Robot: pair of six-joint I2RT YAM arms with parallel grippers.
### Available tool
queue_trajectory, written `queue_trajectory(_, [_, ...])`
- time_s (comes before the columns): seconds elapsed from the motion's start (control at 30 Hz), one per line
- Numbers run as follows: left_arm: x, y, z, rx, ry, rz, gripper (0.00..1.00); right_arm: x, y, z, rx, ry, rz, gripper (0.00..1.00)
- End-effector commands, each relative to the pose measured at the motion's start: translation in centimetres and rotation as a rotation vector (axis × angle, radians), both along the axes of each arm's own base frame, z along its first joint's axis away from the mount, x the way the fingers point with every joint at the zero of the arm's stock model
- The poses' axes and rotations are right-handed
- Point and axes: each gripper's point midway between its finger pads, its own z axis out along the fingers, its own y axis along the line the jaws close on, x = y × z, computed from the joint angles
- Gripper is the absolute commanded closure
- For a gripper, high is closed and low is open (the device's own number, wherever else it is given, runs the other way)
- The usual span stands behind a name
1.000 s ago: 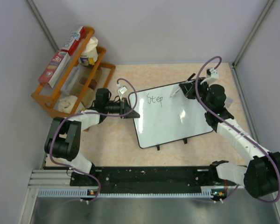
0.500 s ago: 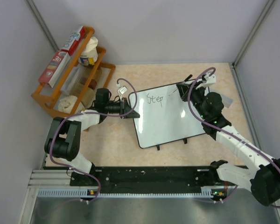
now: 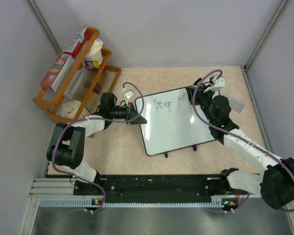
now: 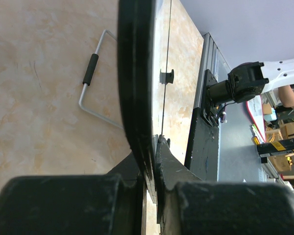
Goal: Write a sentence on the whiteboard
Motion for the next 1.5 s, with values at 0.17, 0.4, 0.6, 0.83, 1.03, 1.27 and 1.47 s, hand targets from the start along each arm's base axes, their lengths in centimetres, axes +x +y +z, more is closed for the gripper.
queue_trajectory(0.17, [-0.1, 0.1, -5.7, 0.167, -0.118, 0.008, 1.00, 0.9, 0.5, 1.8, 0.033, -0.046, -0.004, 1.00])
queue_trajectory(0.4, [-0.1, 0.1, -5.6, 0.166, -0.119, 0.008, 1.00, 0.6, 0.2, 0.5, 0.024, -0.015, -0.013, 1.00])
queue_trajectory(0.6, [-0.1, 0.1, -5.6, 0.167, -0.119, 0.007, 1.00, 0.1, 0.0, -0.7, 0.015, 0.012, -0.013, 1.00])
queue_trajectory(0.83, [-0.1, 0.1, -5.7, 0.169, -0.118, 0.008, 1.00, -0.4, -0.1, -2.1, 0.014, 0.041, -0.005, 1.00])
queue_trajectory(1.03, [-0.1, 0.1, -5.6, 0.168, -0.121, 0.009, 1.00, -0.6, -0.2, -2.3, 0.019, 0.045, -0.008, 1.00])
queue_trajectory(1.27, [0.0, 0.1, -5.6, 0.168, -0.121, 0.010, 1.00, -1.3, 0.0, 1.9, 0.099, -0.030, 0.015, 1.00])
queue_trajectory(1.47, [-0.1, 0.1, -5.6, 0.168, -0.118, 0.007, 1.00, -0.5, -0.2, 3.7, 0.118, -0.059, -0.011, 1.00])
